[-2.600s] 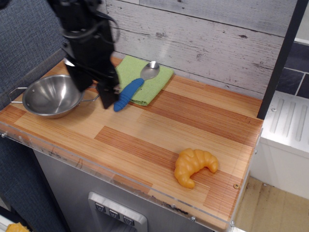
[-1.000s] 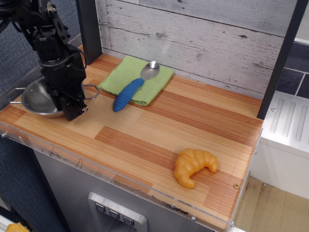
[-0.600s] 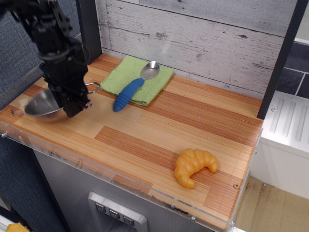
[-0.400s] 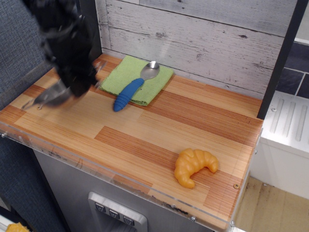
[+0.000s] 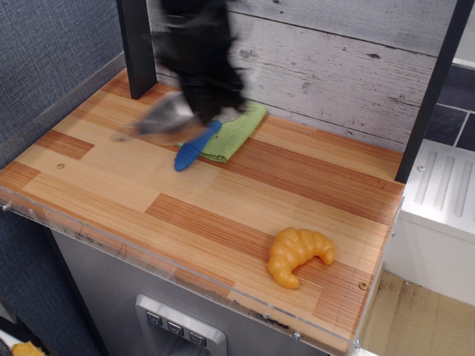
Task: Place the silver bowl to the right of the green cloth.
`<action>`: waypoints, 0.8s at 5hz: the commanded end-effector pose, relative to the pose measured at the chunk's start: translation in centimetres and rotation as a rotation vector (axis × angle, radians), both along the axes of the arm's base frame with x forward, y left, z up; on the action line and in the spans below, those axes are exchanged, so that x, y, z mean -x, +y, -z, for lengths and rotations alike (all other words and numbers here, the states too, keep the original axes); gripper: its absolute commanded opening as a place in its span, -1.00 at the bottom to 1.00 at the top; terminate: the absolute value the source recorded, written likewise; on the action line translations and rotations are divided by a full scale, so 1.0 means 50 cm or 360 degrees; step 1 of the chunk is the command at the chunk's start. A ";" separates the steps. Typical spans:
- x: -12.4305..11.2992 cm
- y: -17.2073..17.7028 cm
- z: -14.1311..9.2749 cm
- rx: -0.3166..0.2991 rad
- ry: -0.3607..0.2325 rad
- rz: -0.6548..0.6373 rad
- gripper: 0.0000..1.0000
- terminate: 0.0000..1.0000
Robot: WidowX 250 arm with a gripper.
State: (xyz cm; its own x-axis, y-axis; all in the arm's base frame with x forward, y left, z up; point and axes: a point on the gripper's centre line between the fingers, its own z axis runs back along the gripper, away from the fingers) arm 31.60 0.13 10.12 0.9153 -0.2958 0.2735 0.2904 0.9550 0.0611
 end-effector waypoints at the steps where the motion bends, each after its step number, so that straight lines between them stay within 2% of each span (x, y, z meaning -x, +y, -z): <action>1: -0.080 -0.191 0.024 0.0011 -0.0033 0.0145 -1.00 -1.00; 2: -0.082 -0.226 0.037 -0.0018 -0.0005 0.0162 -1.00 -1.00; 4: -0.064 -0.194 0.050 -0.0088 0.0080 0.0103 -1.00 -1.00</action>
